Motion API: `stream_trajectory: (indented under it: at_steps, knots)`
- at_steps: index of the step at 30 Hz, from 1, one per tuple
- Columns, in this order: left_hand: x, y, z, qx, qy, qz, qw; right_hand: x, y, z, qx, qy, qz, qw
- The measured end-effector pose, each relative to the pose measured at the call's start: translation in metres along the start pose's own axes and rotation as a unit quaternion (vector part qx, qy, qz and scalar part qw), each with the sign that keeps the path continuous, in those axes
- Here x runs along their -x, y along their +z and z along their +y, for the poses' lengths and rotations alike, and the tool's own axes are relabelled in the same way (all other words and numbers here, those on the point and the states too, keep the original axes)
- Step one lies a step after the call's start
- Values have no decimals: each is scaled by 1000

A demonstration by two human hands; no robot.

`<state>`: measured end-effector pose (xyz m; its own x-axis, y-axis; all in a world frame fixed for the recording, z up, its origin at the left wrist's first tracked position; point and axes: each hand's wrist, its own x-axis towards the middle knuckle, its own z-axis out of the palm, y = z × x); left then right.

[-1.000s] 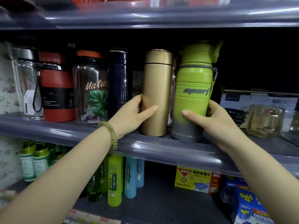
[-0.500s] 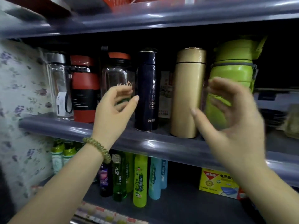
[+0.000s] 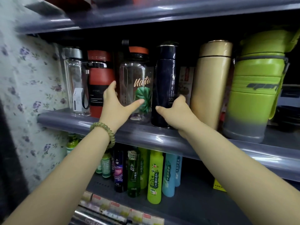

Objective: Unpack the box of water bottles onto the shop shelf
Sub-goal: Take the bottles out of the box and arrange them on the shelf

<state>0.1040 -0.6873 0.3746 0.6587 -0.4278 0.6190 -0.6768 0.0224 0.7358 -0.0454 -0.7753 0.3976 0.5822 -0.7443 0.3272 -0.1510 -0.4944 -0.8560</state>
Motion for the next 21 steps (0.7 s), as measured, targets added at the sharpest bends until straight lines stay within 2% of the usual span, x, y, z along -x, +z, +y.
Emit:
stream_trajectory:
  at_steps: [6,8,11,14,17,21]
  knots:
    - [-11,-1,-11,-21,-15,-80,996,-4,-2,10,34,-10,24,999]
    - [-19,-10,-13,47,-46,-129,989,-3,0,11,57,-19,36,998]
    - [-26,-21,-14,156,-49,-222,961,-1,3,12,96,-37,55,993]
    - [-29,-26,-18,173,-34,-278,944,-1,4,13,73,-42,35,996]
    - [-31,-21,-18,146,-65,-257,953,-1,2,13,27,-53,12,998]
    - [-24,-1,-12,12,-39,-134,990,-1,1,17,42,-66,23,997]
